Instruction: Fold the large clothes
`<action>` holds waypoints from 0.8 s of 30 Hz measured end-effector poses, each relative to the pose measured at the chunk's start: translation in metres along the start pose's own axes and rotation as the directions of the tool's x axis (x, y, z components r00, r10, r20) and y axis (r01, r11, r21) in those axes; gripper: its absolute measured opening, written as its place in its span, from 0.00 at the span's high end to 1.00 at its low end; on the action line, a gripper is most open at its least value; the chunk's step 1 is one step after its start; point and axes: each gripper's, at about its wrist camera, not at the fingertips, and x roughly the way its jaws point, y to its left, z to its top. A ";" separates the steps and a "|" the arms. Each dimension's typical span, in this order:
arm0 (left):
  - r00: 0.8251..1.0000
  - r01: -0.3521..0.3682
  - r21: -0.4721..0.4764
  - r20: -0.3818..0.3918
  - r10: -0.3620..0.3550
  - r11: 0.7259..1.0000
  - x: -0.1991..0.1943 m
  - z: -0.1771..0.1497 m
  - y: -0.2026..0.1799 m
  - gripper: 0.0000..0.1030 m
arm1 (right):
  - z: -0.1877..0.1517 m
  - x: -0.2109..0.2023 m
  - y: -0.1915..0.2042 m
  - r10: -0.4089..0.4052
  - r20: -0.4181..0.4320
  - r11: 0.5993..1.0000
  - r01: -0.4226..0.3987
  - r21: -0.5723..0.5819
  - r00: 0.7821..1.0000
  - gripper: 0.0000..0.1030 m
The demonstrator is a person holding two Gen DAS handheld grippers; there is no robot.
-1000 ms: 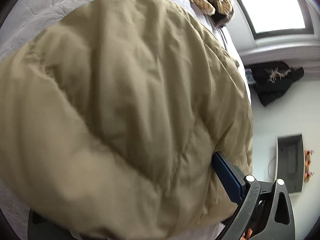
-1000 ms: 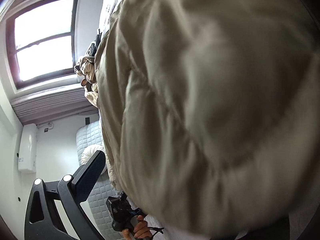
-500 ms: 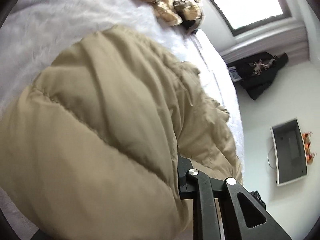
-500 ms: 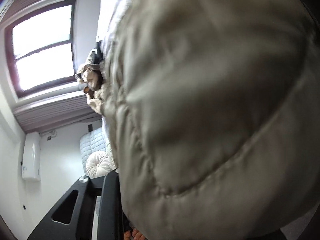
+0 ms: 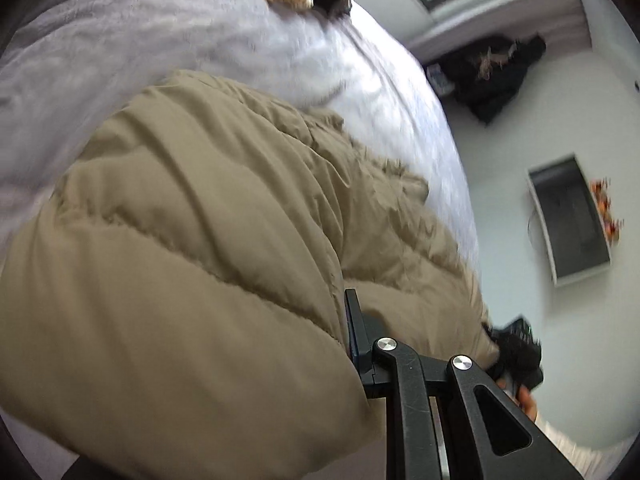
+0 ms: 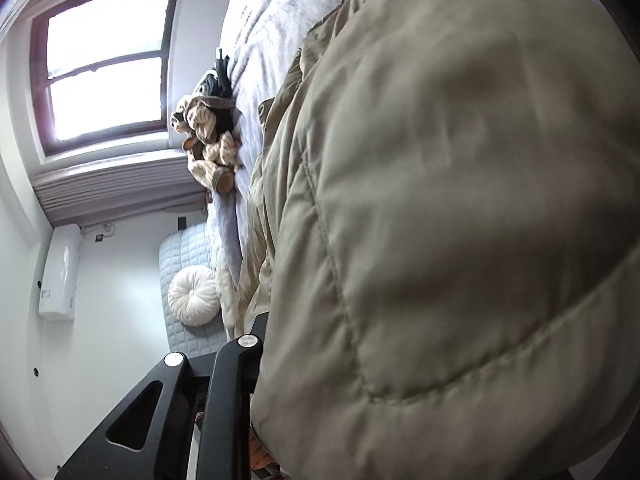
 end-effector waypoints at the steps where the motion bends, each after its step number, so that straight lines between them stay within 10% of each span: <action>1: 1.000 0.004 -0.006 -0.031 -0.004 1.000 -0.004 -0.011 0.004 0.79 | -0.004 -0.004 -0.006 -0.002 -0.011 1.000 0.002 0.008 1.000 0.77; 10: 0.960 -0.112 -0.065 -0.263 0.092 0.992 -0.010 -0.108 0.047 0.77 | -0.082 -0.027 -0.076 -0.075 -0.116 0.993 0.085 0.081 0.990 0.69; 14: 0.932 -0.239 -0.037 -0.288 0.219 0.970 -0.018 -0.109 0.049 0.44 | -0.083 -0.023 -0.090 -0.164 -0.145 0.976 0.182 0.120 0.976 0.53; 24: 0.907 -0.314 0.105 -0.261 0.331 0.944 -0.085 -0.090 0.033 0.44 | -0.099 -0.041 -0.038 -0.298 -0.353 0.955 0.271 -0.123 0.887 0.42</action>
